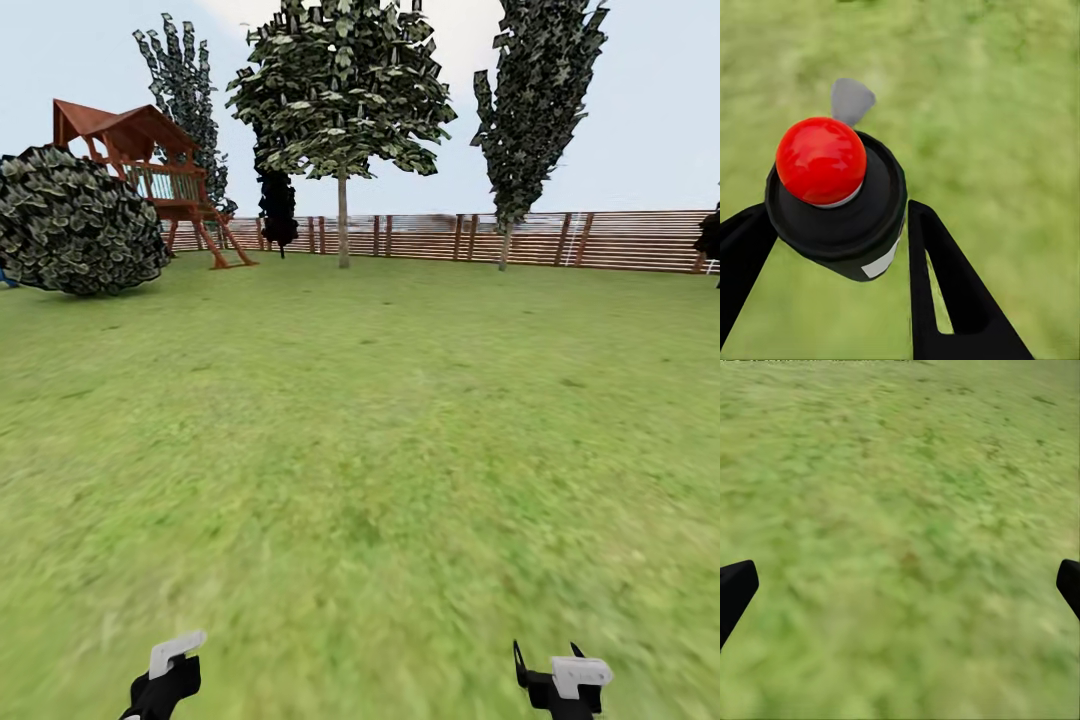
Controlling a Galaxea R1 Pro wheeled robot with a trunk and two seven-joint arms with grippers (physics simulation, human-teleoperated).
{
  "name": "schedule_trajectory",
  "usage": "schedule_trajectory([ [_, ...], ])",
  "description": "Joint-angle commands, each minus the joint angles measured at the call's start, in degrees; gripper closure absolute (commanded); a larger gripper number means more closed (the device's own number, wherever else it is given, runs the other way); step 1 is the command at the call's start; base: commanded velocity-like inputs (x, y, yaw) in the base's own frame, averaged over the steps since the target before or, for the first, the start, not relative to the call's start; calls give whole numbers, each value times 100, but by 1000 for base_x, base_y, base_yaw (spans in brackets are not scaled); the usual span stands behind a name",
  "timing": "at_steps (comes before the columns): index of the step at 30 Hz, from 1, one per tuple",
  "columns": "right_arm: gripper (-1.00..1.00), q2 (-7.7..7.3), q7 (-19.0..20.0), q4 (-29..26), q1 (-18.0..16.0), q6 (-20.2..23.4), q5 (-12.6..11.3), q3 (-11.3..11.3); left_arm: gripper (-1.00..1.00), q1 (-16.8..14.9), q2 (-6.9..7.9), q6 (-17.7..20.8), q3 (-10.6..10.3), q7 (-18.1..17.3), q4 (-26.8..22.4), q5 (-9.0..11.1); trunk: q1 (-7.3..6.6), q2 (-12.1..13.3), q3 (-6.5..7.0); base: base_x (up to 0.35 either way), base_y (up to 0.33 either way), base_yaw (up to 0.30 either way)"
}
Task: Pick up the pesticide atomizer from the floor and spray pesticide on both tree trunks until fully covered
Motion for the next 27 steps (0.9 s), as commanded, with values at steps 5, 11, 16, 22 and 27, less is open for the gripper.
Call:
schedule_trajectory([
  [5, -100, -1, -52, 2, -3, -7, 25, 30, 100, -4, 1, -17, -34, -14, 5, 47, 2, -2, -6, 331, 0, 0],
  [11, -100, -1, -52, 2, -3, -7, 25, 30, 100, -4, 1, -17, -34, -14, 5, 47, 2, -2, -6, 331, 0, 0],
  [16, -100, -1, -52, 2, -3, -7, 25, 30, 100, -4, 1, -17, -34, -14, 5, 47, 2, -2, -6, 331, 0, 0],
  [22, -100, -1, -52, 2, -3, -7, 25, 30, 100, -4, 1, -17, -34, -14, 5, 47, 2, -2, -6, 331, 0, 0],
  [27, -100, -1, -52, 3, -3, -7, 25, 30, 100, -4, 1, -17, -34, -14, 5, 47, 2, -2, -6, 331, 0, 0],
])
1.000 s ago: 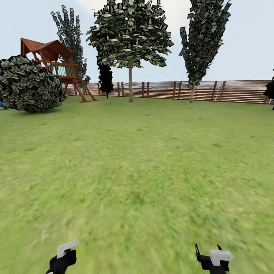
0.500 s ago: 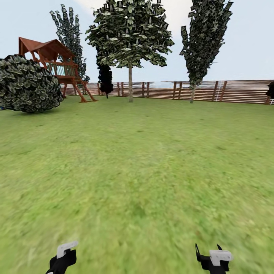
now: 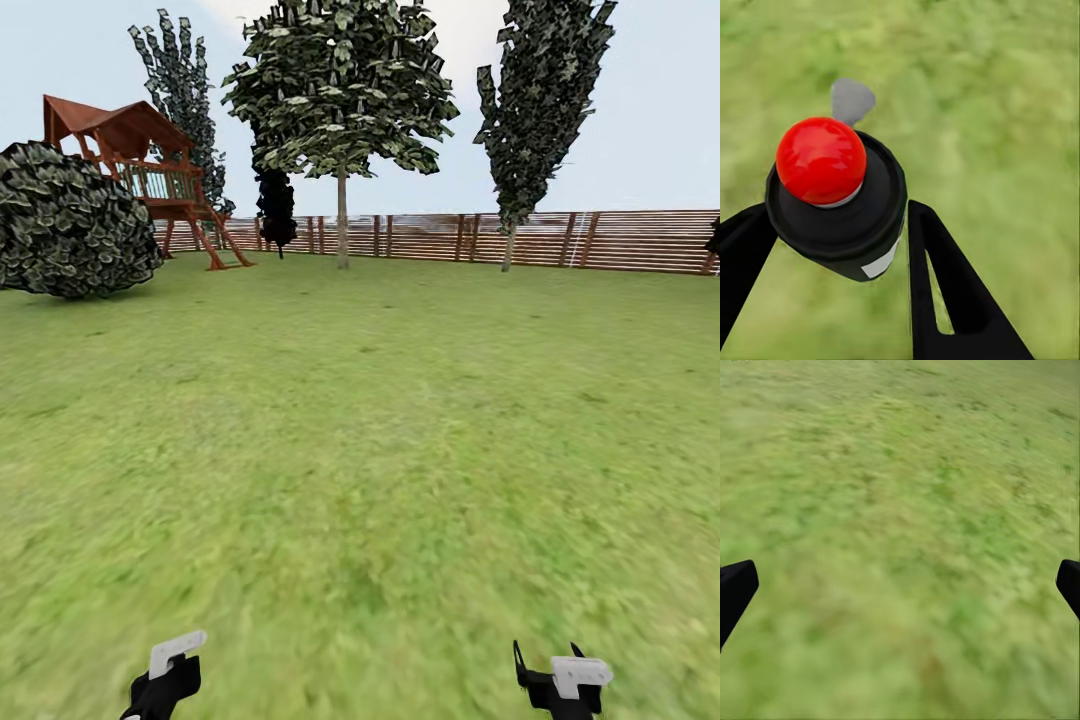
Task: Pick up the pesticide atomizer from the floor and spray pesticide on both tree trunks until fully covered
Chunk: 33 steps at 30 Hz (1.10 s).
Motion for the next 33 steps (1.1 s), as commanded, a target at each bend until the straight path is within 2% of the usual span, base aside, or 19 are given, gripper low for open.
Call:
schedule_trajectory([
  [1, -100, -1, -52, 3, -3, -7, 25, 30, 100, -4, 1, -17, -34, -14, 5, 47, 2, -2, -6, 331, 0, 0],
  [33, -100, -1, -52, 4, -3, -7, 25, 30, 100, -4, 1, -17, -34, -14, 5, 47, 2, -2, -6, 331, 0, 0],
])
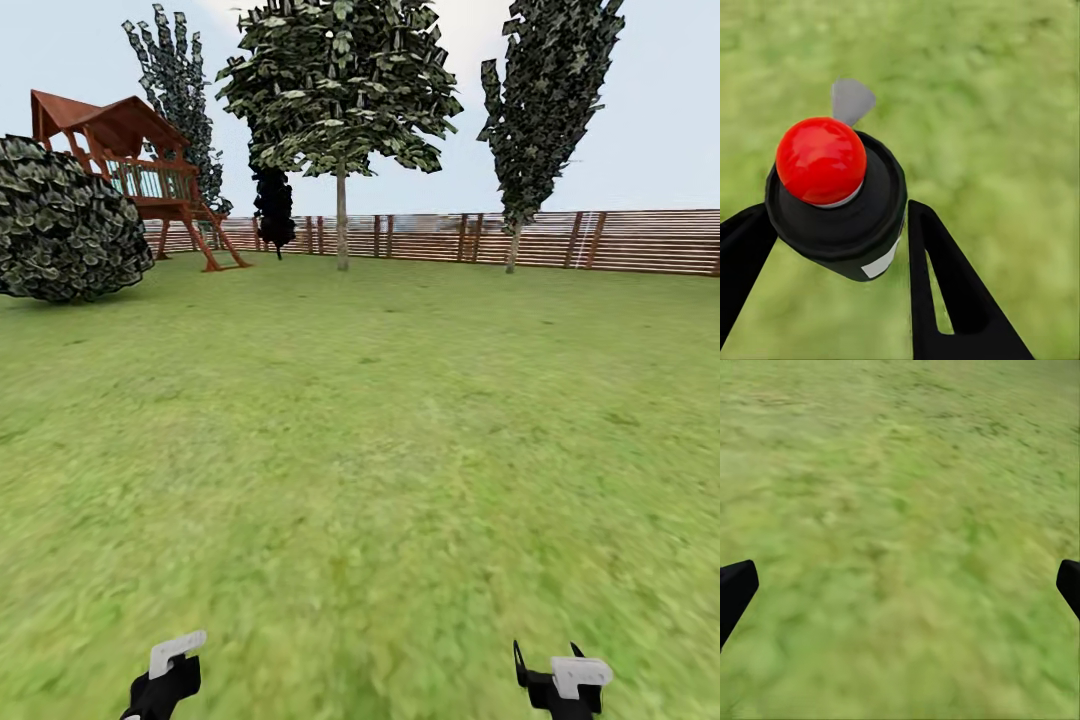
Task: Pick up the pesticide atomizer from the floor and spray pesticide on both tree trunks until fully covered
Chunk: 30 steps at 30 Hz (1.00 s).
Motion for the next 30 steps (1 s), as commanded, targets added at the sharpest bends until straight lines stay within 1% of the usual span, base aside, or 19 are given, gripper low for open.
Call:
schedule_trajectory([
  [1, -100, -1, -52, 4, -3, -7, 25, 30, 100, -4, 1, -17, -34, -14, 5, 47, 2, -2, -6, 331, 0, 0],
  [30, -100, -1, -52, 5, -3, -7, 25, 30, 100, -4, 1, -17, -34, -14, 5, 47, 2, -2, -6, 331, 0, 0],
])
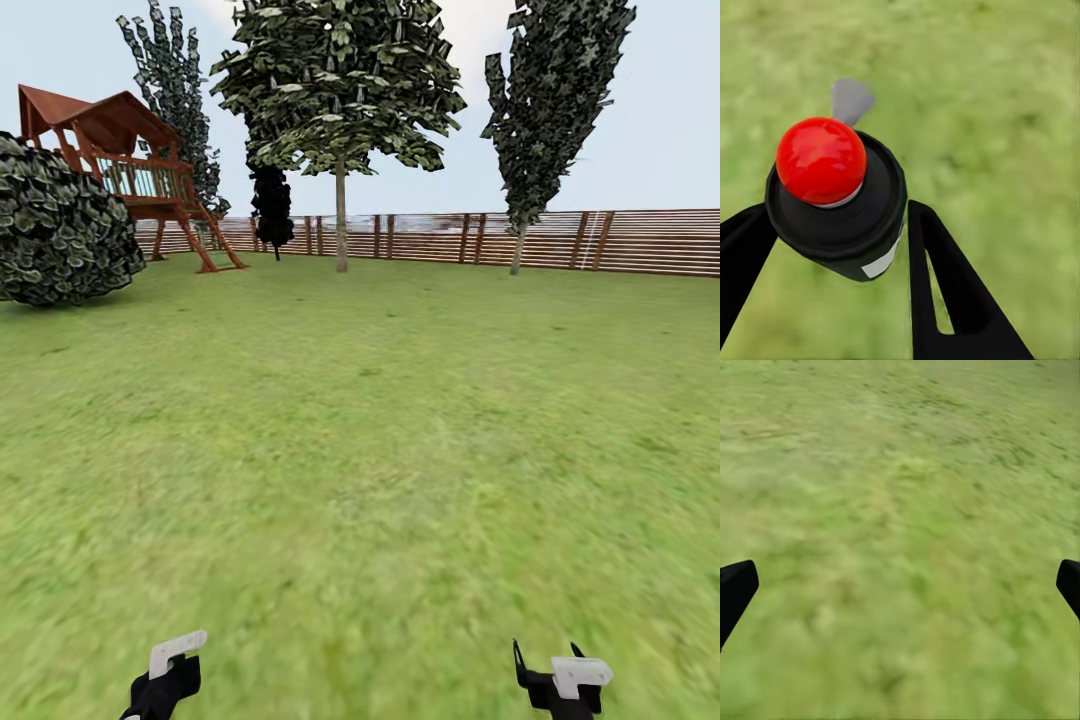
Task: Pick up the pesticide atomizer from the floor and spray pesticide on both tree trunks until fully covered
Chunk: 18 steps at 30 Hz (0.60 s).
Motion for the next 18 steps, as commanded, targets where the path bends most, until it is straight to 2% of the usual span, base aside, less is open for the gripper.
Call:
schedule_trajectory([
  [1, -100, -1, -52, 4, -3, -7, 25, 30, 100, -4, 1, -17, -34, -14, 5, 47, 2, -2, -6, 331, 0, 0],
  [18, -100, -1, -52, 0, -3, -6, 25, 30, 100, -4, 1, -17, -34, -14, 5, 47, 2, -2, -6, 331, 0, 0],
])
